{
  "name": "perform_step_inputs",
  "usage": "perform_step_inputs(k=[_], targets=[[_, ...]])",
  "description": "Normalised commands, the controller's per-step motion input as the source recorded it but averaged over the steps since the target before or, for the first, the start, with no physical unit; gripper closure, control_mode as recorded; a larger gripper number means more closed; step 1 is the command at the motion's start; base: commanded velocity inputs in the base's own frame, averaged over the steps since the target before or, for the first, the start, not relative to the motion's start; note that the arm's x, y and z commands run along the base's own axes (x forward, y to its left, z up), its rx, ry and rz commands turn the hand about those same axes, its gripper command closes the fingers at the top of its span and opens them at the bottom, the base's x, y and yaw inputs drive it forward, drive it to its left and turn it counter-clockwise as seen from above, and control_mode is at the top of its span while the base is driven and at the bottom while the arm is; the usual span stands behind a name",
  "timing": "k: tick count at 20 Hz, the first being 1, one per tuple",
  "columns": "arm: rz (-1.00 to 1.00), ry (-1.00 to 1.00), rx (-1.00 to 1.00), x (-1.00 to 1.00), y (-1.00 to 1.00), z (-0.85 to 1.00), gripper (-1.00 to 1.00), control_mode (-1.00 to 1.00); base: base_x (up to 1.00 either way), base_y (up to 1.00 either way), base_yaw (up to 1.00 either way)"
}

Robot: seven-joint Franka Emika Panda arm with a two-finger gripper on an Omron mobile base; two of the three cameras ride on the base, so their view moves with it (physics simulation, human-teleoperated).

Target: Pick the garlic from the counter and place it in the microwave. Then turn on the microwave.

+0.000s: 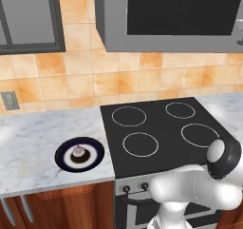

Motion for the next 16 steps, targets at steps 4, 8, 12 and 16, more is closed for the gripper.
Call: perform_step_inputs(k=[4,8,12,16], targets=[[-0.13,-0.01,-0.07,-0.55,0.39,0.41,1.00,-1.00,0.00,0.00,0.00],[-0.13,0.01,-0.05,-0.52,0.24,0.45,1.00,-1.00,0.00,0.00,0.00],[-0.12,0.04,-0.02,-0.51,0.17,0.52,1.00,-1.00,0.00,0.00,0.00],[-0.11,0.03,-0.02,-0.52,0.18,0.43,1.00,-1.00,0.00,0.00,0.00]])
